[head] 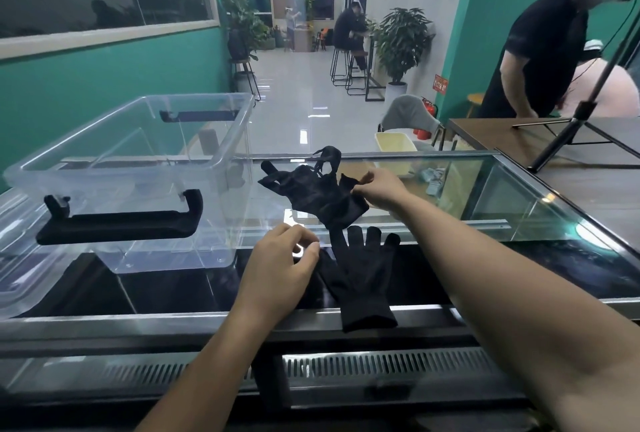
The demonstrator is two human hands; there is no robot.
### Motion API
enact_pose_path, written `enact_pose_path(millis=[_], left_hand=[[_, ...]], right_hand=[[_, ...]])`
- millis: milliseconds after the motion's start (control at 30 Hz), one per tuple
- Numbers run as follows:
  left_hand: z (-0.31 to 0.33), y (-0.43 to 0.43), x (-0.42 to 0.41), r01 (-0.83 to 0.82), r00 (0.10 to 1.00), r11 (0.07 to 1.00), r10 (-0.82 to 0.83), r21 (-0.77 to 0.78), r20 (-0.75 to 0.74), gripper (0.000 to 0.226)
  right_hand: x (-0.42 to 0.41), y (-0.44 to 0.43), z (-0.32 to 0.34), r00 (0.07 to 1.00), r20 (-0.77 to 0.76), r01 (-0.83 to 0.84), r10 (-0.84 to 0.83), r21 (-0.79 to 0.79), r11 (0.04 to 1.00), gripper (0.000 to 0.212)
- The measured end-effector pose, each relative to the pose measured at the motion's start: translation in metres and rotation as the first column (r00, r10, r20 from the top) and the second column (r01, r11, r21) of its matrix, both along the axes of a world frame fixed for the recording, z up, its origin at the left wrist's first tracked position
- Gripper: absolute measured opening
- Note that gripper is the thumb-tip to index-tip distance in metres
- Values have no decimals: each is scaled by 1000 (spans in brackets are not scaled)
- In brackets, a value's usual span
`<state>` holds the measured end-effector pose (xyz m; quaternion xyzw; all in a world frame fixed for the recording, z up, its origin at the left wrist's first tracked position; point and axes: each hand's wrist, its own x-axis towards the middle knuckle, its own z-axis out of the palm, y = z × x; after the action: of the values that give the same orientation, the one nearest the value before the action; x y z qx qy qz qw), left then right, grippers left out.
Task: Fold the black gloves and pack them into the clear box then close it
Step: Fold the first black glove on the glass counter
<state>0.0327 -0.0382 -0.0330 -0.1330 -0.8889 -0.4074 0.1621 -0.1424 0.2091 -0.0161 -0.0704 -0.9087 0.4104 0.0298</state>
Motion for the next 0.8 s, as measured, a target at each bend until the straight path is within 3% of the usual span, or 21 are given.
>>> enact_pose_path(millis=[200, 333, 500, 667, 800], left_hand=[[0, 1, -1, 4, 1000, 1000, -3, 18, -15, 8], [1, 2, 1, 5, 1000, 999, -4, 37, -20, 7], [7, 1, 3, -3, 1000, 996, 5, 85, -30, 13], [15, -1, 3, -21, 999, 964, 31, 266, -30, 28], [29, 1, -1, 34, 999, 956, -28, 291, -27, 54]], right_hand=[[31, 4, 21, 996, -74, 32, -57, -300, 953, 33], [44, 12, 39, 991, -133, -45, -20, -471, 881, 29], [70, 12, 80, 966, -245, -190, 86, -441, 877, 28], [95, 6, 109, 902, -335, -397, 272, -397, 827, 20], [114, -2, 123, 838, -383, -520, 389, -343, 782, 19]])
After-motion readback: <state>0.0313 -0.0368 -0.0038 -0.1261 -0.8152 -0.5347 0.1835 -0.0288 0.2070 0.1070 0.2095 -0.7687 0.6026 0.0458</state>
